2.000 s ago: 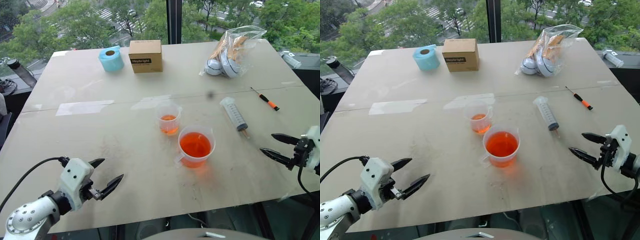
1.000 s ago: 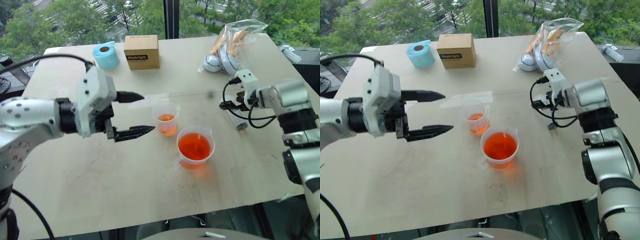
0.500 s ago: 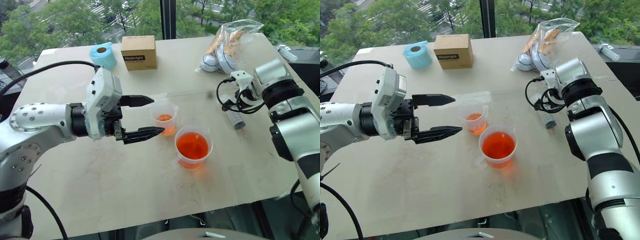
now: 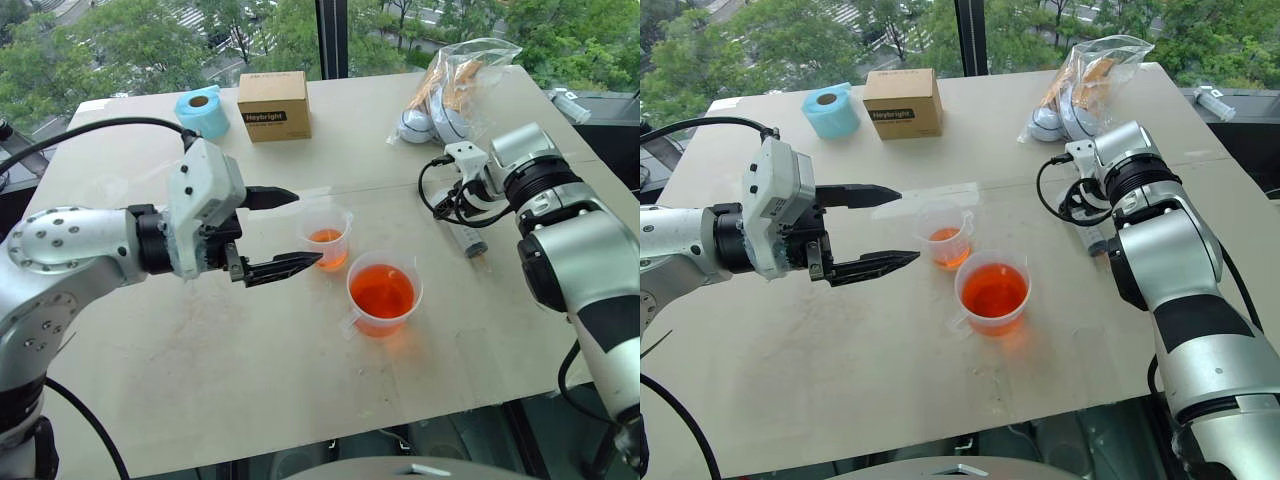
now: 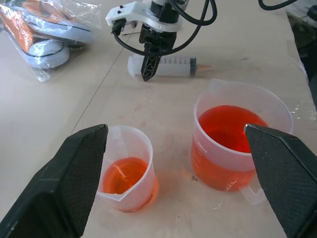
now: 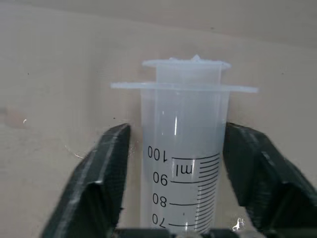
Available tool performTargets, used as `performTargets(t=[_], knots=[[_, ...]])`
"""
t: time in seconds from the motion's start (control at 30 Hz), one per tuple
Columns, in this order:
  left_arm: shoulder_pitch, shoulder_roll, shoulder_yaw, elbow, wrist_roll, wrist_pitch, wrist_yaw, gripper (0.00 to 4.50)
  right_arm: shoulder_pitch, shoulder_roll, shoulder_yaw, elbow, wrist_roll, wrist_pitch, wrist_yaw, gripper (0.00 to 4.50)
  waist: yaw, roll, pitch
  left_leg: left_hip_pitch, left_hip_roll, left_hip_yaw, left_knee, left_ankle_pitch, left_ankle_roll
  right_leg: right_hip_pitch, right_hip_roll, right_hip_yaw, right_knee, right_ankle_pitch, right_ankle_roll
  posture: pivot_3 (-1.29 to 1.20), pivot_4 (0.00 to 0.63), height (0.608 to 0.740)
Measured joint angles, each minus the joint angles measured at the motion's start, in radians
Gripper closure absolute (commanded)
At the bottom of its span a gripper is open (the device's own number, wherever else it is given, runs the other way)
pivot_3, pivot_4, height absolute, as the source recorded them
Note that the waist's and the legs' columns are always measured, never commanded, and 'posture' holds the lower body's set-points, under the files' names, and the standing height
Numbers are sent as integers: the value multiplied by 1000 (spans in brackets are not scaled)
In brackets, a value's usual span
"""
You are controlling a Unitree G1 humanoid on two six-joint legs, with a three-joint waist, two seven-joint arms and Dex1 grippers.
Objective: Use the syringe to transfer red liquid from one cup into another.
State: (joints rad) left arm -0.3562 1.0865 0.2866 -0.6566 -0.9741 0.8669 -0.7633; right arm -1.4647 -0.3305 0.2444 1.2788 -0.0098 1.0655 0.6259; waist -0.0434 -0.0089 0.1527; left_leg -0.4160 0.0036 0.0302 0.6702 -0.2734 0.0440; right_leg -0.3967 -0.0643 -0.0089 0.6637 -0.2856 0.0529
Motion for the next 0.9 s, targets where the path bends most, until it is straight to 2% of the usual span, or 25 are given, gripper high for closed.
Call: performTargets(t=[0.03,0.27,0.37,0.47,0.57,0.6,0.63,0.67,0.7,0.77,0.9], knots=[[0,0,0,0,3,0,0,0,0,1,-9,1,-4,-5,-2,3039,0,0,0,0,0,0,0,0,0,0,0,0,0,0,0,0,150,740],[-7,-9,-7,1,27,-5,2,0,-1,-11,-93,13,-10,-38,-37,3061,0,0,0,0,0,0,0,0,0,0,0,0,0,0,0,0,150,740],[-26,-14,-10,12,31,-6,1,0,-10,-58,-148,0,15,-90,-1,3061,2,0,0,0,0,0,0,0,0,0,0,0,0,0,0,0,150,740],[-71,-24,-5,54,31,-19,0,0,-36,-155,-208,-108,70,-90,102,3061,6,1,1,0,0,0,0,0,0,0,0,0,0,0,0,0,150,740],[-117,-34,6,96,24,-24,-3,0,0,-239,-290,-400,169,-16,194,3061,5,0,0,-1,1,-1,-2,0,0,1,-2,1,0,0,0,0,150,740],[-118,-34,6,97,24,-24,-3,0,1,-239,-291,-403,170,-15,195,3061,5,0,0,-1,1,-1,-1,0,0,1,-3,1,0,0,0,0,150,740],[-152,-44,-1,124,25,-28,-10,0,101,-256,-357,-613,240,27,212,3061,6,-2,-1,-1,2,-2,-1,0,0,2,-2,0,1,0,0,0,150,740],[-163,-50,-3,143,28,-37,-16,0,175,-253,-404,-734,290,49,221,3061,8,-3,-1,-1,2,-4,0,0,0,3,-2,-1,1,0,0,0,150,740],[-191,-60,-24,176,40,-49,-33,0,313,-224,-482,-941,363,73,214,3061,10,-3,-1,-1,2,-4,-1,0,0,3,-2,-1,2,0,0,0,150,740],[-199,-65,-32,194,49,-54,-43,0,372,-198,-498,-1026,401,85,210,3061,10,-3,0,-2,1,-2,1,0,0,1,-1,-1,5,0,0,0,150,740],[-303,-105,-114,272,88,-89,-111,0,629,-92,-607,-1491,594,57,177,3061,16,-3,0,-1,1,-3,4,0,0,1,1,-1,8,0,0,0,150,740]])
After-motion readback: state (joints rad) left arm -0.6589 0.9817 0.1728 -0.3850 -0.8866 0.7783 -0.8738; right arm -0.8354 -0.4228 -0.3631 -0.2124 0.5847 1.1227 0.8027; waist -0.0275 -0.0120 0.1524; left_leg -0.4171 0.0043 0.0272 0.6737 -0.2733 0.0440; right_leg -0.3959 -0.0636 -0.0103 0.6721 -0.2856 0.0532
